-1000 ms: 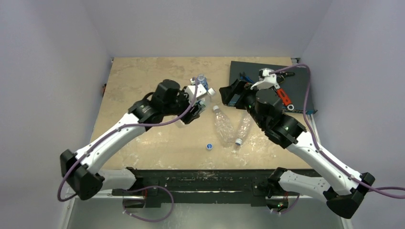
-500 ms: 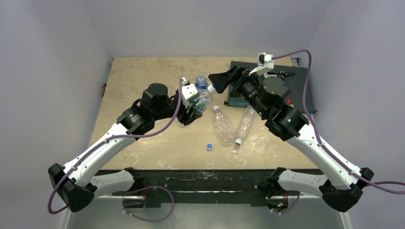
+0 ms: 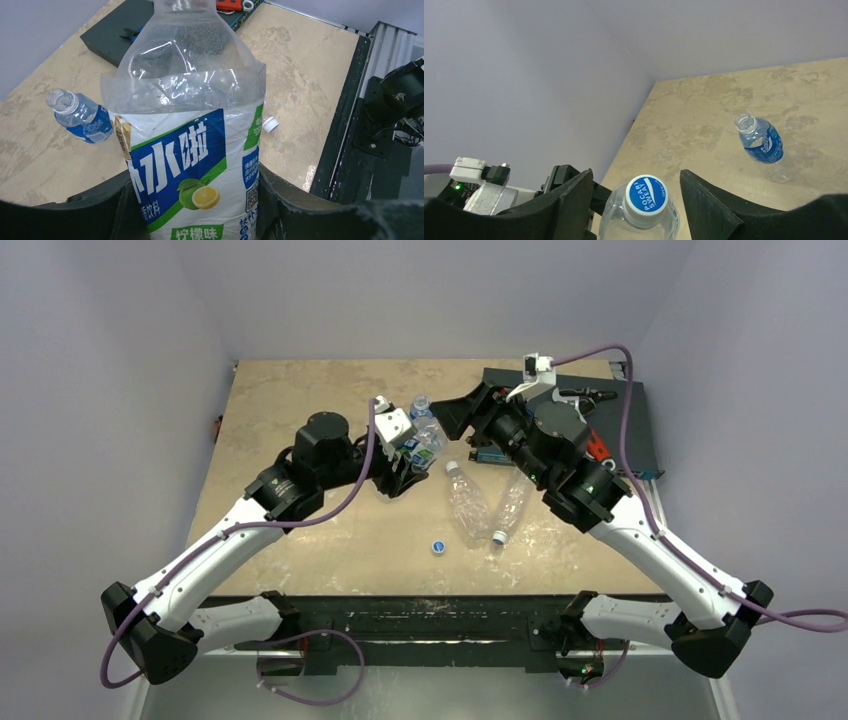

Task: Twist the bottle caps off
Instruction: Pick up the plastic bottle at the center of the board.

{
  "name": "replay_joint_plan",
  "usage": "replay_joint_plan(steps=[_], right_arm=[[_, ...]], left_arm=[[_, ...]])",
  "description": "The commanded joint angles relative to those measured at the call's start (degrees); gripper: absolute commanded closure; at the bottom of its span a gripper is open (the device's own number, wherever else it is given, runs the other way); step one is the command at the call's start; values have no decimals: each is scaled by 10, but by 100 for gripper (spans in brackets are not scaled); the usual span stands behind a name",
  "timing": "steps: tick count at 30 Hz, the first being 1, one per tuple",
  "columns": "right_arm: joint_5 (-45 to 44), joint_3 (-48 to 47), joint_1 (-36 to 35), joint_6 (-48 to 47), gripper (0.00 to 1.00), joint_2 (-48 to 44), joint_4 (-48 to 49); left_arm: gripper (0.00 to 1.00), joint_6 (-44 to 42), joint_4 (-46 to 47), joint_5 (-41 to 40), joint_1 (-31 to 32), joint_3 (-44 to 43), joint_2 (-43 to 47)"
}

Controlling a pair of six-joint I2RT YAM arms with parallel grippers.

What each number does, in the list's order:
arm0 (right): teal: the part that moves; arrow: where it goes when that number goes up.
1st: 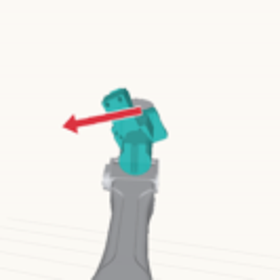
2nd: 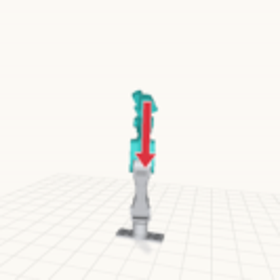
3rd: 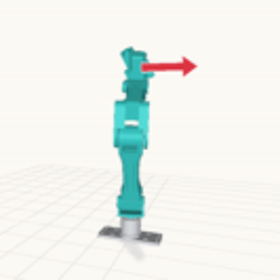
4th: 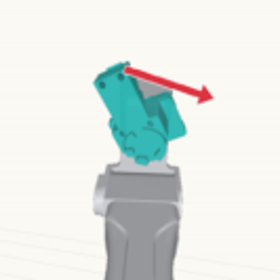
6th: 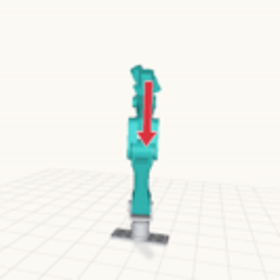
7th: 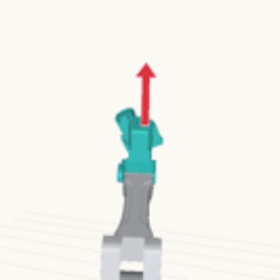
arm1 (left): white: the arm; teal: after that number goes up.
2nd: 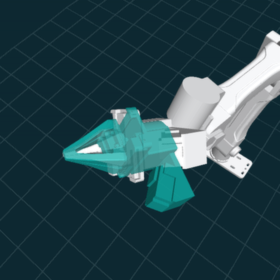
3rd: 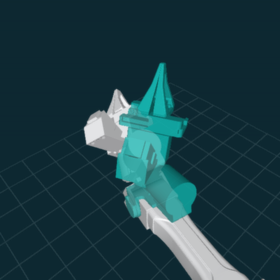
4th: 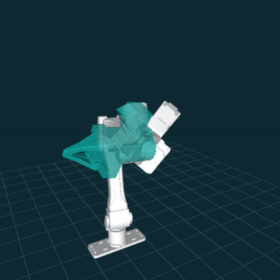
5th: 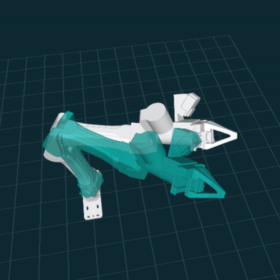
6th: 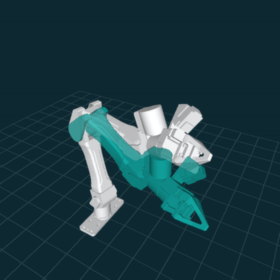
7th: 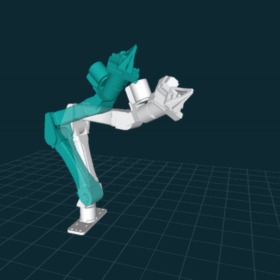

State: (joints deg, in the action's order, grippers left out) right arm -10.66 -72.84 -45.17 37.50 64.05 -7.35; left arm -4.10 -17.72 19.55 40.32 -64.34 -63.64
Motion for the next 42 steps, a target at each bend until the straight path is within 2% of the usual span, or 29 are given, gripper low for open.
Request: replay_joint_plan(steps=[1, 5, 7, 12, 14, 15, 17, 18, 19, 24, 27, 32, 39, 42], right_arm=[[13, 8, -2, 5, 34, 7, 30], [13, 15, -2, 8, 36, 11, 35], [13, 16, -3, 8, 40, 13, 37], [9, 14, -3, 9, 66, 12, 43], [10, 12, -4, 7, 76, 13, 45], [11, 10, -5, 4, 81, 14, 46], [9, 5, -12, -8, 90, 18, 44], [4, 2, -18, -17, 92, 21, 40], [-2, -2, -24, -26, 95, 24, 36], [-43, -12, -68, -74, 98, 35, 31], [-68, -18, -88, -89, 98, 39, 32], [-92, -24, -101, -97, 98, 35, 37], [-104, -30, -105, -108, 99, 18, 49], [-101, -30, -111, -104, 99, 16, 55]], left_arm=[[60, 18, 42, 6, 2, -16, 6], [60, 29, 49, 12, 2, -18, 5], [60, 32, 49, 15, 2, -18, 4], [60, 36, 51, 21, 3, -15, 8], [55, 37, 51, 26, 2, -15, 8], [48, 36, 50, 31, 2, -15, 8], [16, 53, 47, 34, 2, -19, 9], [5, 56, 44, 35, 3, -21, 10], [1, 56, 41, 35, 2, -25, 10], [0, 64, 28, 19, 2, -45, 7], [1, 62, 25, 40, 2, -43, 7], [11, 55, 12, 66, 2, -30, 13], [6, 69, 18, 78, 2, -14, 31], [10, 72, 26, 90, 1, -19, 31]])
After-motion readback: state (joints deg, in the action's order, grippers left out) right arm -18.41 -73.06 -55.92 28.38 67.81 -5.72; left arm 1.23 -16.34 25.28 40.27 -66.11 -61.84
